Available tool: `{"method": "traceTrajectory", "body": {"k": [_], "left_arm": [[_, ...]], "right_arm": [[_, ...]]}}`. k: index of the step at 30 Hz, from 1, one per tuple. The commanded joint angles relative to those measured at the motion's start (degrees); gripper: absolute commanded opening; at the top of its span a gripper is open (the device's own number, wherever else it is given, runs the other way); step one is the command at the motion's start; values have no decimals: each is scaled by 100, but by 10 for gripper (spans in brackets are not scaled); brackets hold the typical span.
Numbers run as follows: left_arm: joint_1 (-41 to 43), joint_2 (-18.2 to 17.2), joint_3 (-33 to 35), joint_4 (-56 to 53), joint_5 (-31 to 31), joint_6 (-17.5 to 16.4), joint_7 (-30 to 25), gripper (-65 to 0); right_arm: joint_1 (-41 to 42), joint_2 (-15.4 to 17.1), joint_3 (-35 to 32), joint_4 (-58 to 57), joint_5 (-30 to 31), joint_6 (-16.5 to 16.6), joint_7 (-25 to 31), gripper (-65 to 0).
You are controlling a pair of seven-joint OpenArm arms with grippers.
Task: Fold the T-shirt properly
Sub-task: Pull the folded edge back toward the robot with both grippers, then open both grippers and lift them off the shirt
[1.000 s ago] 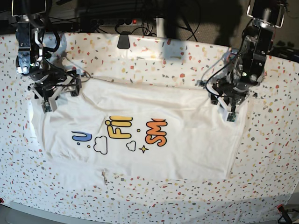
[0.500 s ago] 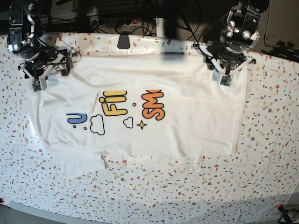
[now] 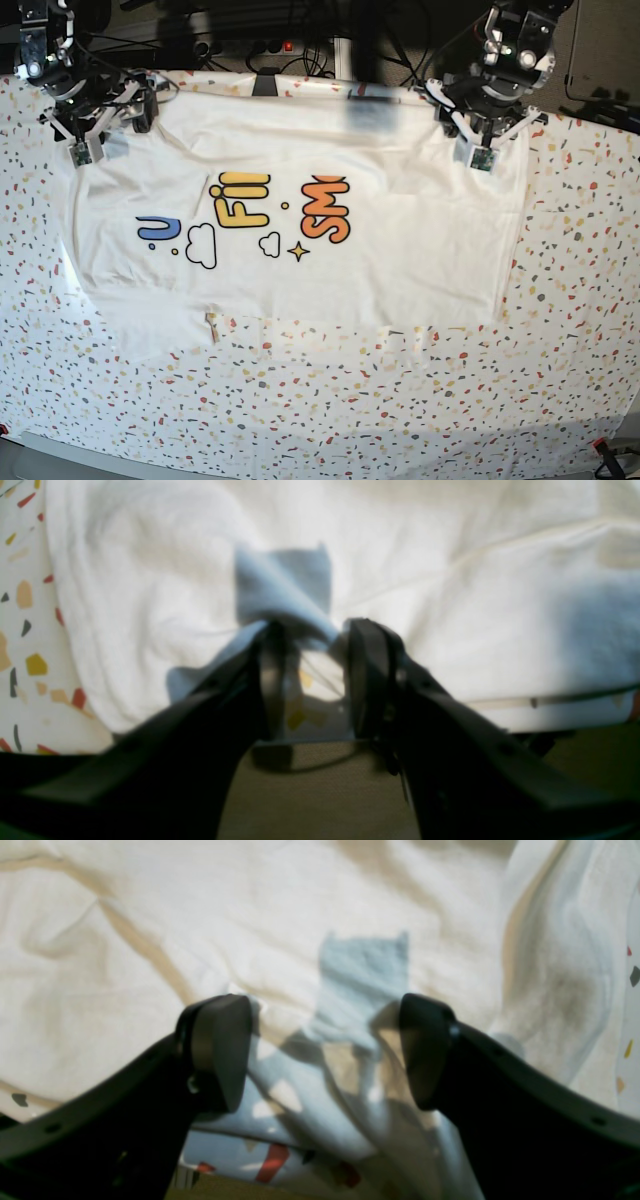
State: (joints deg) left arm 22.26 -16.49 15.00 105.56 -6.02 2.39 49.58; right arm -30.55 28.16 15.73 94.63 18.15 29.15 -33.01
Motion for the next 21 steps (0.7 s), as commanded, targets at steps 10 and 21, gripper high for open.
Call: {"method": "traceTrajectory", "body": {"k": [10,21], "left_arm": [[278,-37,37,221,175,-13,826,-435],[251,-37,37,372,302,-20,737,-435]], "right_arm": [[-203,39,-28,-35,-295,83,-649,-190],[-542,37,-28,330,-299,83,-695,-190]]}}
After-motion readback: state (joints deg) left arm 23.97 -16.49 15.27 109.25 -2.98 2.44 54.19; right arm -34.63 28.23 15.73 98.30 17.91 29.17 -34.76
